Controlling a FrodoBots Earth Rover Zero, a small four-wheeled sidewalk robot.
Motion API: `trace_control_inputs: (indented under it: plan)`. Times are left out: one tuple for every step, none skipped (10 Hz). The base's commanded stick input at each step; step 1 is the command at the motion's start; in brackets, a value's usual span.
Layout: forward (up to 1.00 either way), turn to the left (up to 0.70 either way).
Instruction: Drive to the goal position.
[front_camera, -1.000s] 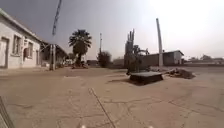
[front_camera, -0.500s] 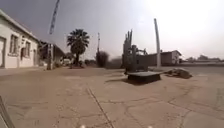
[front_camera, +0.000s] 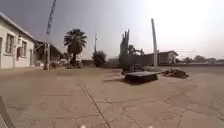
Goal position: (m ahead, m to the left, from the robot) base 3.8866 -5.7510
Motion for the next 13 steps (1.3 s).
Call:
trace_control_inputs:
  plan:
    - [0.0, -0.45]
    - [0.0, -0.45]
    - [0.0, -0.45]
    - [0.0, -0.45]
    - [0.0, -0.45]
    - [0.0, -0.45]
    - [0.0, -0.45]
    - [0.0, -0.45]
    - [0.0, -0.45]
    - [0.0, -0.45]
    - [0.0, -0.45]
    - [0.0, -0.45]
    - [0.0, -0.45]
